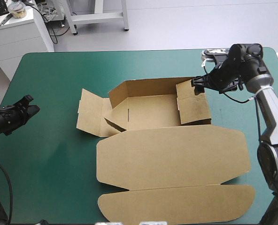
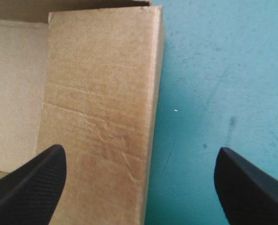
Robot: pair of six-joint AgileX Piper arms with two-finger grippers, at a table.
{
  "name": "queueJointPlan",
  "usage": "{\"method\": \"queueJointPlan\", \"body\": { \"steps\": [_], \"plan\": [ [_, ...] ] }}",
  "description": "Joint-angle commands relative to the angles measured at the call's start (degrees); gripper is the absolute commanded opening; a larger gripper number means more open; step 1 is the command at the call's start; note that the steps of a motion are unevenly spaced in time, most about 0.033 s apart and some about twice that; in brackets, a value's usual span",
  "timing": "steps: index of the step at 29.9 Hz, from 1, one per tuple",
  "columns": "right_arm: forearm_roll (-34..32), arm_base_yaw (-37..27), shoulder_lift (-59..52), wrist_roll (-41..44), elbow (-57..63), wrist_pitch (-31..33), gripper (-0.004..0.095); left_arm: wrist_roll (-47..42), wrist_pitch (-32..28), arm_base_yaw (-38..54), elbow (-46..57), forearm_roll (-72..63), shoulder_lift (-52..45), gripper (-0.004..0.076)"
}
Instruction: Fold the box
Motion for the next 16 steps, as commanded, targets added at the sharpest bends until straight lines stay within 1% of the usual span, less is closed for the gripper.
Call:
{"method": "queueJointPlan", "body": {
  "steps": [1, 9, 15, 16],
  "plan": [
    [0.5, 1.2, 0.3, 0.3, -1.8, 0.5, 0.0794, -0.3, 0.5, 0.1, -1.5, -2.7, -2.0, -0.0010],
    [0.3, 2.1, 4.5, 1.7, -1.3, 0.6, 0.0793, -0.3, 0.4, 0.1, -1.5, -2.4, -2.0, -0.0010],
    [-2.9, 2.1, 4.5, 2.9, 2.9, 0.6, 0.0788, -0.3, 0.3, 0.1, -1.5, -2.4, -2.0, -0.0010],
    [-2.9, 2.1, 4.4, 2.9, 3.6, 0.6, 0.0770, -0.3, 0.2, 0.1, -1.5, -2.4, -2.0, -0.0010]
  ]
}}
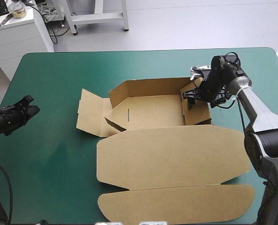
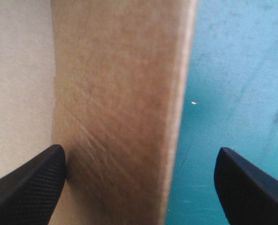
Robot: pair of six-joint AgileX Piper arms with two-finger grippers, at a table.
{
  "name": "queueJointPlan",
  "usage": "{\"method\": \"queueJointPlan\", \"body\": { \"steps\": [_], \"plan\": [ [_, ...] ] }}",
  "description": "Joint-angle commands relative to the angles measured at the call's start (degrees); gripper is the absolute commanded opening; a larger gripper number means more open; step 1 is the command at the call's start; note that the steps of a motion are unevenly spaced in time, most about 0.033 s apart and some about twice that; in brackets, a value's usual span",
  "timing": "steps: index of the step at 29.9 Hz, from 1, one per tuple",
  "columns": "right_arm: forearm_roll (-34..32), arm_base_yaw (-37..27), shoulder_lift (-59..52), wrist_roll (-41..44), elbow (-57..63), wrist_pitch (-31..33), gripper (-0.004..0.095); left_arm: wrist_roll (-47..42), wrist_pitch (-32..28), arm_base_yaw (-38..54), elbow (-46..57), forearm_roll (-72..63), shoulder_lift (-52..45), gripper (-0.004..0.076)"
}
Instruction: Fold the box
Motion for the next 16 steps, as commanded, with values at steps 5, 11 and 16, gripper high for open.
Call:
{"method": "queueJointPlan", "body": {
  "steps": [5, 11, 16],
  "plan": [
    [-0.6, -0.2, -3.7, 0.0, 1.2, 1.5, 0.0363, -0.3, -0.2, 0.1, -1.5, -2.6, -2.0, -0.0010],
    [-1.3, -0.2, -5.9, 0.0, 1.1, 1.5, 0.0000, -0.3, -0.5, 0.1, -1.5, -1.1, -2.0, -0.0010],
    [-1.0, -0.2, -6.3, 0.0, 1.1, 1.5, -0.0001, 2.4, 1.5, 0.0, -1.5, -1.1, -2.0, -0.0010]
  ]
}}
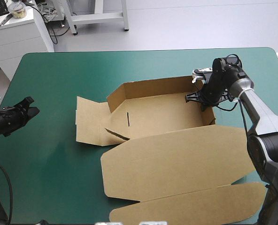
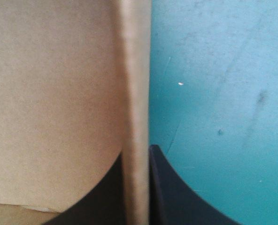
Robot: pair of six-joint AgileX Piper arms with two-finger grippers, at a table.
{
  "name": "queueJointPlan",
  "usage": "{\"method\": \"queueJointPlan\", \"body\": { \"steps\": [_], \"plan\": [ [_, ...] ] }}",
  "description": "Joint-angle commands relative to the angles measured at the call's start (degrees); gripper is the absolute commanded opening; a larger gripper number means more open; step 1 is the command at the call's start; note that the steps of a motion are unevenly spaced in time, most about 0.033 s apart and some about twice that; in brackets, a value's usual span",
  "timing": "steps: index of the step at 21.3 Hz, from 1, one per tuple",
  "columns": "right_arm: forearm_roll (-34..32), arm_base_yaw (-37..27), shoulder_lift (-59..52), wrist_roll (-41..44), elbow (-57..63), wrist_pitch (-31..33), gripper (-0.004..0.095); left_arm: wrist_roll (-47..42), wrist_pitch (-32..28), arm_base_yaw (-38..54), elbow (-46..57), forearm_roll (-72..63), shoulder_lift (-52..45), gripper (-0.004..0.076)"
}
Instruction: Fold the box
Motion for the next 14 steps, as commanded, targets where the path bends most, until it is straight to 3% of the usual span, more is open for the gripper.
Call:
{"method": "queueJointPlan", "body": {
  "steps": [1, 14],
  "plan": [
    [1.0, -0.3, -3.9, 0.0, -1.5, 1.4, -0.0001, 3.6, 1.8, -0.1, -1.5, -2.9, -2.0, -0.0010],
    [2.7, -0.3, -31.5, -2.6, -1.5, 1.4, -0.0001, 6.1, 0.1, -0.5, -1.5, -6.5, -2.0, -0.0010]
  ]
}}
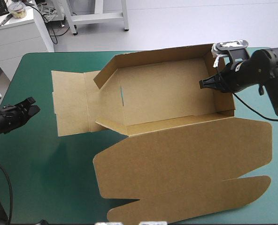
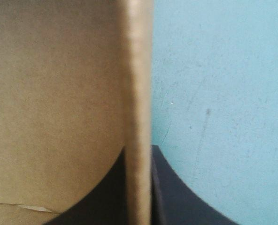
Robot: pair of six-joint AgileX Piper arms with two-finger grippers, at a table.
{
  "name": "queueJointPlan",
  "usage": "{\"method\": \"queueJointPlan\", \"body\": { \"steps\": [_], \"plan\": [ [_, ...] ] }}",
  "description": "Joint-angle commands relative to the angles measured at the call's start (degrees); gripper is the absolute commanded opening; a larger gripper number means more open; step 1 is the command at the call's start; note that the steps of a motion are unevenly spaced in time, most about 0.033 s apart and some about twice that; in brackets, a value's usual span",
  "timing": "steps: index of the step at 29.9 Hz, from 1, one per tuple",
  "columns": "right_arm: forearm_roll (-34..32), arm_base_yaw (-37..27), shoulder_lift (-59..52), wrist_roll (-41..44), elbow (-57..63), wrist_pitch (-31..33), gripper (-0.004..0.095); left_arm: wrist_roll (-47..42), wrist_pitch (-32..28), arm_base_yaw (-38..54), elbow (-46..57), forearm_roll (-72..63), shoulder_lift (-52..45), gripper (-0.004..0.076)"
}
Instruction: Fold the box
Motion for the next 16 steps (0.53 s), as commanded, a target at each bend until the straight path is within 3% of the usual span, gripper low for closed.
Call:
{"method": "queueJointPlan", "body": {
  "steps": [1, 7, 11, 13, 16],
  "plan": [
    [2.5, -0.3, -6.5, -0.2, -1.7, 0.5, -0.0001, 0.5, 0.1, -0.4, -1.5, -4.6, -2.0, -0.0010],
    [6.6, -0.3, -8.5, -2.9, -1.7, -0.3, -0.0001, 5.3, 3.6, -0.4, -1.5, -4.6, -2.0, 0.0015],
    [6.6, -0.3, -8.5, -2.5, -1.7, -1.8, -0.0001, 12.9, 8.1, -0.5, -1.5, -6.3, -2.0, 0.0163],
    [6.6, -0.3, -8.5, -2.5, -1.7, -2.1, -0.0001, 12.9, 8.1, -1.4, -1.5, -9.1, -2.0, 0.0272],
    [6.6, -0.3, -8.5, -2.5, -1.7, -2.1, -0.0011, 12.9, 8.5, -2.9, -1.5, -10.3, -2.0, 0.0365]
  ]
}}
